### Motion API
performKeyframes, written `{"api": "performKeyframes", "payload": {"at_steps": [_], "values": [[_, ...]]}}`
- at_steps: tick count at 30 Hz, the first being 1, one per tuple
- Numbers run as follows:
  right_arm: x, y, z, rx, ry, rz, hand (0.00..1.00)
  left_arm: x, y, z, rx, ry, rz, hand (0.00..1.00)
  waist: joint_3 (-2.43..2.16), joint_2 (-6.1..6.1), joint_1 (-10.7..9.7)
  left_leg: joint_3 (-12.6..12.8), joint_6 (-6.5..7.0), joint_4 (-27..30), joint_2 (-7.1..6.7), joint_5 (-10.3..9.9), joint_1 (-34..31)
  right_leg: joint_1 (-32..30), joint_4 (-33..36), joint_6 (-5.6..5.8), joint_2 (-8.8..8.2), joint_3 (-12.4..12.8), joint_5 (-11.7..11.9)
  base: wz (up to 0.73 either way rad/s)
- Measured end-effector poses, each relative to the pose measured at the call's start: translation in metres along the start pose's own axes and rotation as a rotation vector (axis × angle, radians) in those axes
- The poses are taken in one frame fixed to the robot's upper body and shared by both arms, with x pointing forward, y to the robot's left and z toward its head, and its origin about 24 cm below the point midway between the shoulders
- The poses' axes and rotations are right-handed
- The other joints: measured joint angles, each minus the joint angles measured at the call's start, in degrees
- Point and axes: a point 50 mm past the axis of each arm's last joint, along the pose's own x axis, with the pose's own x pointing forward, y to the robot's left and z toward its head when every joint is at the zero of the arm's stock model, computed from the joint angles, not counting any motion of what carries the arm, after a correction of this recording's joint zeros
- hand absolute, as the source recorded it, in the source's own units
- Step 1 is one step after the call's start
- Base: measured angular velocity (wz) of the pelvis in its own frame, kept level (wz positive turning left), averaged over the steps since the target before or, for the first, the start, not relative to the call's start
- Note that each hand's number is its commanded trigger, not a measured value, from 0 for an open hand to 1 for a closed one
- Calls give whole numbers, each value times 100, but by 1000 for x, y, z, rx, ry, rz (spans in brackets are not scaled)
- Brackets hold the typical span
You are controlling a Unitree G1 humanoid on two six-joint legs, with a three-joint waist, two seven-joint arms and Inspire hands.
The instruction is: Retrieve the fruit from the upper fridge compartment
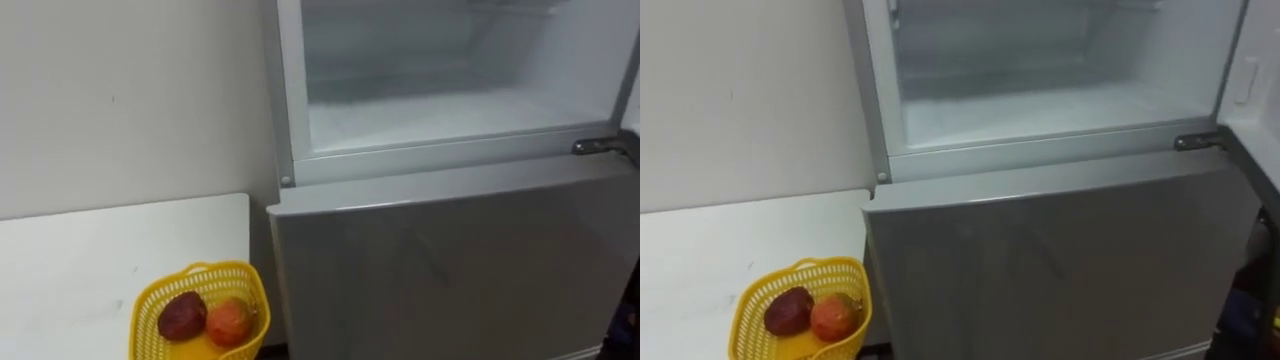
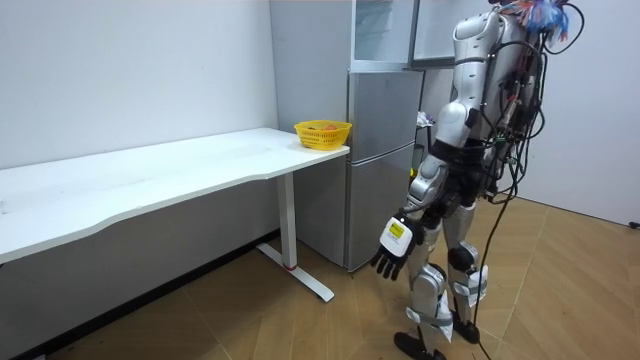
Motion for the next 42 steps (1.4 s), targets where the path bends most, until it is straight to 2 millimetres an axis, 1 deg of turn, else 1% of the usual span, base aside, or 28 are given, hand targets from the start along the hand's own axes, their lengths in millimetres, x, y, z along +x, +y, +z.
{"api": "performKeyframes", "payload": {"at_steps": [2,4,5,7,9,10,11,13,16,17,18,19,20,21,22,23,24,25,27,28,29,30,31,33,37,39,40,42], "values": [[2,3,-8,-43,67,55,0,0,0,-2,14,11,-8,0,6,-28,17,0,0,10,-6,0,19,26,2,-1,-14,-38,-5,2],[2,5,-11,-73,104,105,0,0,-1,-3,21,17,-15,0,19,-62,75,0,0,19,-9,0,10,27,3,0,-23,-70,-11,5],[3,7,-9,-74,114,134,0,-1,-1,-4,19,27,-17,0,36,-91,100,-6,0,20,-12,0,6,26,5,2,-26,-81,-13,4],[6,10,-2,-58,124,162,0,-1,-2,-10,16,48,-29,0,44,-129,104,-27,0,21,-19,0,5,26,3,3,-26,-74,-15,4],[8,13,8,7,130,182,0,-2,-2,-13,18,73,-42,0,62,-172,112,-123,3,38,-40,-1,-10,26,-2,17,-30,-83,-28,14],[8,14,9,29,135,186,0,-2,-2,-14,17,76,-41,0,73,-187,105,-146,4,44,-43,-1,-14,28,-9,15,-31,-86,-32,15],[8,17,12,90,144,193,0,-2,-2,-16,9,82,-41,0,79,-218,113,-158,6,62,-43,-3,-18,40,-5,12,-30,-101,-40,8],[8,21,18,196,160,204,0,-3,-3,-20,-6,94,-45,0,76,-229,119,-162,5,106,-37,-41,-26,79,-5,11,-23,-113,-43,5],[7,22,15,352,213,210,0,-5,-8,-28,-49,118,-53,0,71,-185,98,-228,21,205,-59,-127,-23,166,-10,40,-37,-155,-85,10],[7,21,11,452,255,203,0,-5,-9,-31,-54,133,-55,0,73,-164,75,-257,30,226,-74,-145,-8,220,-19,52,-49,-182,-96,16],[7,20,5,562,316,185,0,-6,-8,-33,-67,142,-52,0,54,-167,36,-289,37,246,-87,-162,0,252,-20,63,-59,-209,-105,17],[6,19,3,627,345,173,0,-6,-7,-34,-82,145,-48,0,52,-168,13,-297,39,246,-95,-163,2,262,-15,65,-67,-233,-112,14],[6,16,-1,759,392,145,0,-6,-5,-36,-116,151,-37,0,52,-164,-38,-301,42,249,-101,-165,2,275,-2,71,-74,-249,-126,8],[8,13,-2,891,425,111,0,-7,-3,-40,-147,160,-25,0,43,-170,-109,-304,43,272,-103,-166,0,318,0,72,-76,-259,-127,6],[8,11,-3,961,440,92,0,-7,-2,-41,-159,164,-18,0,44,-167,-148,-304,46,292,-105,-170,-2,325,-1,74,-77,-260,-129,5],[9,6,-3,1098,469,47,0,-8,-1,-43,-172,165,-5,0,40,-165,-248,-313,48,306,-106,-181,1,322,-1,77,-77,-257,-134,4],[11,1,-3,1227,492,4,0,-8,1,-43,-182,160,3,0,39,-160,-298,-312,47,307,-107,-184,4,313,-1,75,-77,-258,-138,0],[12,-1,-2,1289,501,-16,0,-8,1,-43,-195,157,5,0,39,-158,-325,-309,47,308,-107,-184,2,308,-1,70,-77,-259,-144,0],[15,-12,3,1504,522,-91,0,-8,4,-39,-226,141,14,0,32,-158,-437,-296,48,308,-102,-186,-8,284,14,63,-78,-253,-158,0],[16,-15,5,1550,524,-108,0,-8,5,-39,-233,137,17,0,24,-160,-453,-292,48,308,-101,-186,-8,279,16,63,-78,-242,-158,-4],[17,-20,6,1624,525,-144,0,-8,6,-38,-249,131,20,0,-5,-166,-498,-290,49,312,-101,-186,-8,278,30,63,-76,-234,-158,0],[19,-26,10,1696,523,-180,0,-8,8,-36,-260,122,26,0,-18,-171,-557,-293,49,312,-102,-186,-6,278,42,63,-76,-231,-158,0],[20,-30,13,1729,520,-195,0,-8,8,-36,-263,118,28,0,-25,-187,-562,-293,50,311,-102,-186,-6,274,50,64,-76,-230,-158,0],[23,-47,27,1841,479,-251,0,-7,11,-31,-265,93,37,0,-24,-193,-586,-283,52,302,-102,-184,-2,236,101,65,-78,-204,-163,-6],[25,-72,47,1936,404,-319,0,-7,13,-27,-268,67,50,0,-13,-241,-573,-282,52,281,-106,-183,-8,214,104,66,-78,-163,-168,-1],[22,-92,66,1974,313,-344,0,-7,14,-26,-270,58,54,0,-19,-264,-561,-280,54,226,-115,-182,-20,183,111,76,-82,-171,-179,0],[20,-98,73,1984,285,-345,0,-7,15,-26,-269,55,54,0,-20,-268,-560,-280,55,214,-118,-181,-27,164,116,80,-83,-169,-183,0],[9,-125,103,2008,126,-340,0,-7,16,-24,-268,50,58,0,-10,-292,-571,-266,57,221,-128,-156,-61,104,117,77,-85,-136,-178,-2]]}}
